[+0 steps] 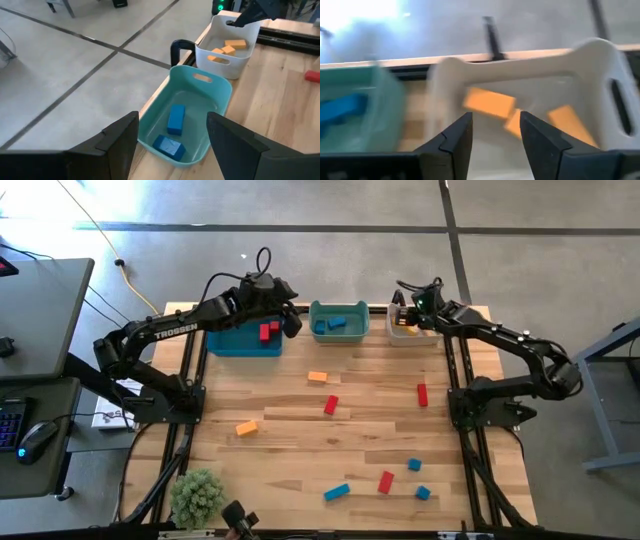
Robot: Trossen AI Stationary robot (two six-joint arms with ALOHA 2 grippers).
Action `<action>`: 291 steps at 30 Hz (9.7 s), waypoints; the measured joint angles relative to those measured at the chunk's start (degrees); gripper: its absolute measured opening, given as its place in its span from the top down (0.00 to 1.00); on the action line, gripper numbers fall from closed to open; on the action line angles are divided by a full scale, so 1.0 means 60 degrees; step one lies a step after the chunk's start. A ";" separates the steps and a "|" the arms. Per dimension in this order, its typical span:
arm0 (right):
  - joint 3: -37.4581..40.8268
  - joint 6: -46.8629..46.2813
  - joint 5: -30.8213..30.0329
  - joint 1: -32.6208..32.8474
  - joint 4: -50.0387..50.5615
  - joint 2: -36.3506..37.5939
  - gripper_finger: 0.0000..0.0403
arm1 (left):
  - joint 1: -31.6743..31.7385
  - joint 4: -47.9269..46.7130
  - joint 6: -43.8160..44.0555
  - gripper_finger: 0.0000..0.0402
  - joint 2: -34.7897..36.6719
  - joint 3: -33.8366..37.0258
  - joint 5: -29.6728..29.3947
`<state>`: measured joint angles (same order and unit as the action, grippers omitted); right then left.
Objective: Sort & place blocks by color
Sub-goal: Put the red block into the blue bin, then put the blue block into the green bin
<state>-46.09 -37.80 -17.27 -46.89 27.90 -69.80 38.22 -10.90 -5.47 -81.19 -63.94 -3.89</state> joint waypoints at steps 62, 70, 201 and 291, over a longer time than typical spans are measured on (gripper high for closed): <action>-0.3486 0.1627 0.0967 0.2532 0.2003 0.0004 0.64 | -0.5080 -0.1068 0.9077 0.44 -0.1595 0.0004 -0.3858; -0.3486 0.1633 0.0967 0.2532 0.2688 0.0004 0.64 | -0.5793 -0.0932 1.0320 0.44 -0.2803 0.0000 -0.4295; -0.3486 -0.0964 0.3445 0.2532 0.5315 0.0000 0.64 | 0.1403 -0.5723 0.2974 0.69 -0.1424 0.0436 -0.1825; -0.3235 -0.1612 0.3720 1.4566 0.5460 -0.6058 0.47 | -0.3595 -0.5217 0.4421 0.51 -0.1428 -0.0051 0.0086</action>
<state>-65.50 -47.47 5.05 40.50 60.66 -106.15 16.65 -42.19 21.06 -89.76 -64.25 -3.38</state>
